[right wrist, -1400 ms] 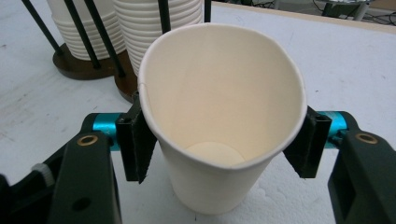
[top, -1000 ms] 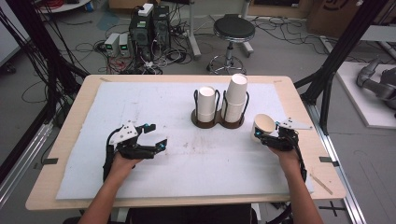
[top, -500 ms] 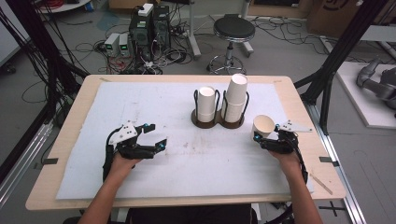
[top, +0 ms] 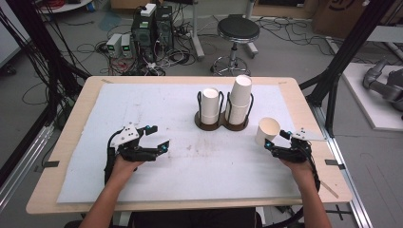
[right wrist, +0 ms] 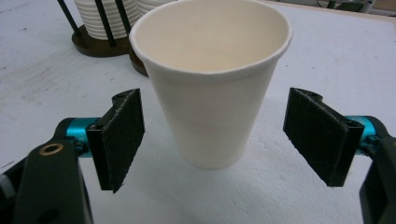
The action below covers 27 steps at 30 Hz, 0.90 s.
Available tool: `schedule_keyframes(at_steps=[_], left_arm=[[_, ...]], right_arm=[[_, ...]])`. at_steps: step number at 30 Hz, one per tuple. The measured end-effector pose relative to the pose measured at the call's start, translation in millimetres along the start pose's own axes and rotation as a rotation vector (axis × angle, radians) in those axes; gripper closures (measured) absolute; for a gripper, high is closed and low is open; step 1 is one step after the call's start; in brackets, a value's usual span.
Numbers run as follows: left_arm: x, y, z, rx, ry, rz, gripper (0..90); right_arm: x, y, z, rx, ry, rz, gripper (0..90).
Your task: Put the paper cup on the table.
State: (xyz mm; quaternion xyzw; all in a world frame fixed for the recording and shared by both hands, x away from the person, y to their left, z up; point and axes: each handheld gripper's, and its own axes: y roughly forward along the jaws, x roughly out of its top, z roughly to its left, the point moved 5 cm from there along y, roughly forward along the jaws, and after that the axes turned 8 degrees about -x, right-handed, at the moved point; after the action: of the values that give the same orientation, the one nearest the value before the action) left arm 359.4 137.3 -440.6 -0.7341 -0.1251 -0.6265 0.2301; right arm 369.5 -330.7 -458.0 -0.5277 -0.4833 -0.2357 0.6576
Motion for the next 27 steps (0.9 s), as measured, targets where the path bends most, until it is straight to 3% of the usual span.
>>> schedule_keyframes(at_steps=[16, 27], left_arm=[[0.2, -0.6, 1.5, 0.002, -0.009, -0.008, 20.1], [2.6, -2.9, 3.9, 0.007, -0.024, -0.032, 20.1]], right_arm=[[6.2, -33.6, 0.6, 0.004, 0.0, -0.065, 21.0], [15.2, -44.6, 17.2, 0.058, -0.02, -0.114, 21.0]])
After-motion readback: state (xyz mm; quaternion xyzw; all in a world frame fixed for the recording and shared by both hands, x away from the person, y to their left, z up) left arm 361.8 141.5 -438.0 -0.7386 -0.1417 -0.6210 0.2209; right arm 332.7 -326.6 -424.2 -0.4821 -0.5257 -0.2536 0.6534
